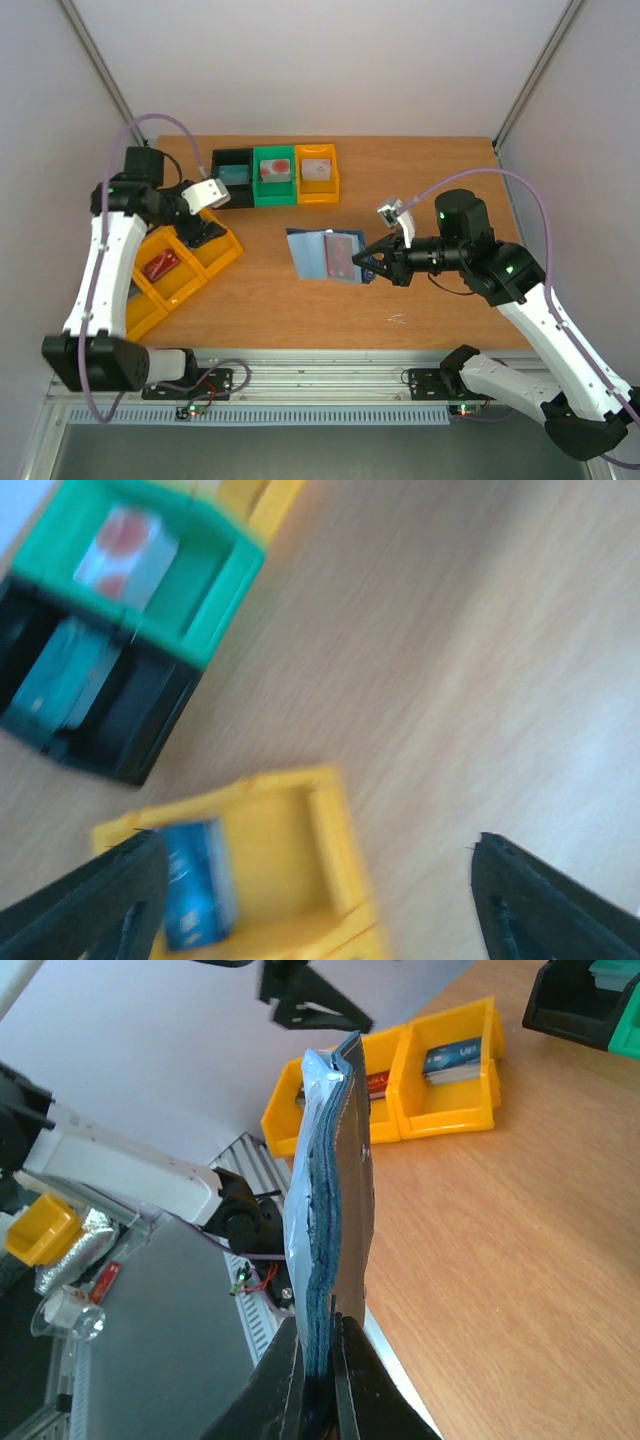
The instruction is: Take the credit cards out of the card holder
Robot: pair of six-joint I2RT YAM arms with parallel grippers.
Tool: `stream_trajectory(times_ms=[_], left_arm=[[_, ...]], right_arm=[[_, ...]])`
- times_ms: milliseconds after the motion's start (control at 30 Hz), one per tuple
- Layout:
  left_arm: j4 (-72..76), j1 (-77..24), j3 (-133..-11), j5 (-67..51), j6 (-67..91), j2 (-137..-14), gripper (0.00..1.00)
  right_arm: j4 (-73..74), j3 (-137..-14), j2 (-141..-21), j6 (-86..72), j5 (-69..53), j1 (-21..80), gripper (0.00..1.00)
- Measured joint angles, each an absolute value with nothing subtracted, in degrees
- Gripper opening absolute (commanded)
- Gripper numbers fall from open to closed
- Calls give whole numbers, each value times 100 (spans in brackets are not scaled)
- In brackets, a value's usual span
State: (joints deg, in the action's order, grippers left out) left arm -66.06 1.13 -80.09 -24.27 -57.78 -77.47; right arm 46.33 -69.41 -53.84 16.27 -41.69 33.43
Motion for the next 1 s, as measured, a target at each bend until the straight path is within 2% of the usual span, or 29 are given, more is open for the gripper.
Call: stream_trajectory(times_ms=[67, 200, 300, 400, 567, 667, 700, 733, 767, 833, 867, 933, 1000], left_arm=[[-7008, 110, -8235, -3258, -5774, -7384, 99], [-7524, -23, -8248, -5242, -5415, -6471, 99], [-7448, -495, -7749, -6438, -4602, -5802, 99], [-6777, -1002, -7212, -6615, -3527, -5374, 99], [-4742, -1417, -6302, -6375, -1050, -5028, 99], [-4106, -1612, -6034, -6342, -296, -4958, 99], [-3955, -1660, -5972, -6344, -139, -4923, 94], [-3833, -1702, -5918, -6355, -14, -4880, 83], [-3697, -1745, -5854, -6372, 93, -4827, 65], [-3402, -1828, -5708, -6453, 298, -4722, 20], [-3256, -1850, -5638, -6506, 403, -4678, 4], [-2908, -1883, -5468, -6589, 637, -4578, 0], [-2657, -1883, -5349, -6624, 836, -4495, 0]], right_arm=[[4622, -7013, -5441, 1597, -4217, 3343, 1], [4388, -7107, -5564, 1490, -4362, 3347, 1], [4165, -7111, -5634, 1365, -4477, 3404, 1], [3900, -7109, -5710, 1238, -4545, 3557, 1], [3557, -7166, -5946, 1094, -4582, 3968, 1], [3463, -7284, -6141, 1055, -4580, 4167, 1], [3422, -7314, -6198, 1048, -4582, 4228, 1], [3387, -7338, -6241, 1041, -4584, 4283, 1], [3380, -7363, -6276, 1035, -4584, 4320, 1], [3308, -7393, -6342, 1009, -4598, 4383, 1], [3264, -7395, -6366, 998, -4598, 4401, 1], [3229, -7397, -6392, 980, -4595, 4412, 4], [3225, -7397, -6392, 961, -4574, 4410, 12]])
